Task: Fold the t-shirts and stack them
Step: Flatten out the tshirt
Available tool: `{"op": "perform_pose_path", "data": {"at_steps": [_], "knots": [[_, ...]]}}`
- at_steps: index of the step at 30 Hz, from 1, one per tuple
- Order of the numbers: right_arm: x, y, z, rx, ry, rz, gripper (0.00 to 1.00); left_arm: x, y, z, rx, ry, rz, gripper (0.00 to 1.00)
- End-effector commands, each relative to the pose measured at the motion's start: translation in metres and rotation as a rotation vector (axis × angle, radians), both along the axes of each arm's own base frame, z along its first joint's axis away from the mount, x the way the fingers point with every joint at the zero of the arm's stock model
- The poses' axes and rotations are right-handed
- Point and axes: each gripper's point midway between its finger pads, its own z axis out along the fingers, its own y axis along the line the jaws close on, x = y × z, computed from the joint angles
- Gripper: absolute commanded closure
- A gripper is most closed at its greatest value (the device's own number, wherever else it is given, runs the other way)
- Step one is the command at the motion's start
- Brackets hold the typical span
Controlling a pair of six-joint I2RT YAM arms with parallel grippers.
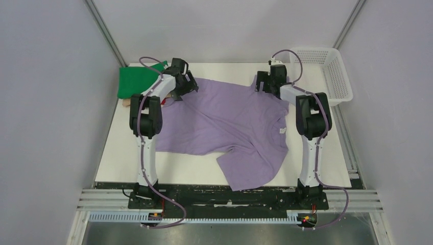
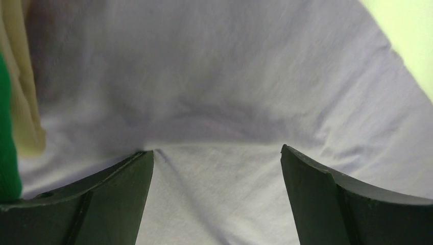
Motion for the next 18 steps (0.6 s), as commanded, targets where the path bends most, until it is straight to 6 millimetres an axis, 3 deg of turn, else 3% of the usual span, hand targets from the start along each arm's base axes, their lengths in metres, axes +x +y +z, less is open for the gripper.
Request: {"op": "perform_pose_path", "data": {"at_steps": [1, 8, 11, 14, 18], "knots": [[0.020, 0.000, -0.012, -0.007, 0.031, 0.021, 0.02, 0.013, 0.004, -0.020, 0.026, 0.022, -0.067, 0.00], [0.065, 0.001, -0.011, 0.010, -0.009, 0.016, 0.02, 0.019, -0.006, -0.022, -0.016, 0.019, -0.088, 0.00], [0.080, 0.002, -0.005, 0.013, -0.038, 0.013, 0.02, 0.020, -0.008, -0.013, -0.029, 0.003, -0.097, 0.00], [0.086, 0.008, 0.011, 0.034, -0.069, 0.042, 0.02, 0.023, -0.013, 0.009, -0.047, -0.035, -0.112, 0.00], [0.080, 0.013, 0.060, 0.026, -0.126, 0.086, 0.02, 0.020, -0.026, 0.053, -0.074, -0.108, -0.153, 0.00]]}}
